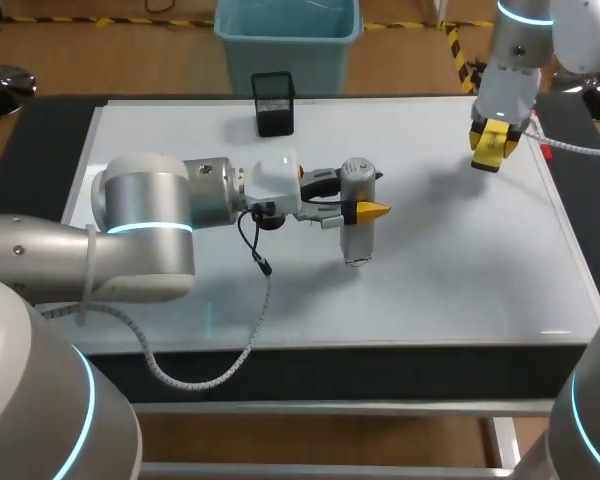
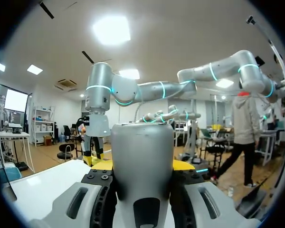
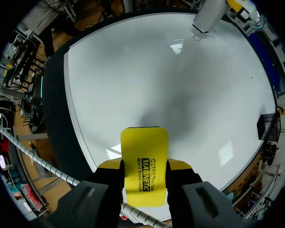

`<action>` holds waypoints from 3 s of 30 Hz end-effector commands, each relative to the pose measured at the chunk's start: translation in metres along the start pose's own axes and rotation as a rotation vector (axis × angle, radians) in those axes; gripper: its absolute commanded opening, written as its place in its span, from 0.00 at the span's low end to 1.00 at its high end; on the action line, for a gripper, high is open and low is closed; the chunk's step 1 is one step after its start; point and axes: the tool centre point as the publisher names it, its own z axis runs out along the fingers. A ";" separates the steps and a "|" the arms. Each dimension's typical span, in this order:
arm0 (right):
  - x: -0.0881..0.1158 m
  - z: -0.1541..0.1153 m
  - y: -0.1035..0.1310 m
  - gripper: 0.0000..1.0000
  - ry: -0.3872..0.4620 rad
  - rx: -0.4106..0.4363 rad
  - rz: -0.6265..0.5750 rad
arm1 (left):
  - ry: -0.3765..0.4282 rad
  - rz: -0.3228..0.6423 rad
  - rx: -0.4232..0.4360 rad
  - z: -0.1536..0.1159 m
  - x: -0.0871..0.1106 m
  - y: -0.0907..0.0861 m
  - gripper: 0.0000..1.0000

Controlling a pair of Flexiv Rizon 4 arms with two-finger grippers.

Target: Pick up the inspection probe, press it on each red-marked spot on the whiteboard one by one, put down the probe, pick up the eraser, and wipe off all the red marks.

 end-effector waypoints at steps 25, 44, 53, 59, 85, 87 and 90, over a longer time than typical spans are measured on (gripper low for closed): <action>0.001 -0.001 0.000 0.00 0.002 0.001 -0.002 | 0.058 -0.001 -0.015 -0.002 0.001 0.028 0.00; 0.001 -0.001 0.000 0.00 0.002 0.001 -0.002 | 0.064 0.000 -0.012 -0.006 -0.002 0.032 0.00; 0.001 -0.001 0.000 0.00 0.002 0.001 -0.002 | 0.058 0.013 0.008 -0.009 -0.002 0.021 0.00; 0.001 -0.001 0.000 0.00 0.002 0.001 -0.002 | 0.056 0.047 0.039 -0.018 -0.008 -0.007 0.00; 0.001 -0.001 0.000 0.00 0.002 0.001 -0.002 | 0.071 0.049 -0.030 -0.139 -0.088 -0.047 0.00; 0.001 -0.001 0.000 0.00 0.002 0.001 -0.002 | 0.079 0.044 -0.035 -0.146 -0.093 -0.046 0.00; 0.001 -0.001 0.000 0.00 0.002 0.001 -0.002 | 0.073 0.030 -0.024 -0.159 -0.103 -0.044 0.00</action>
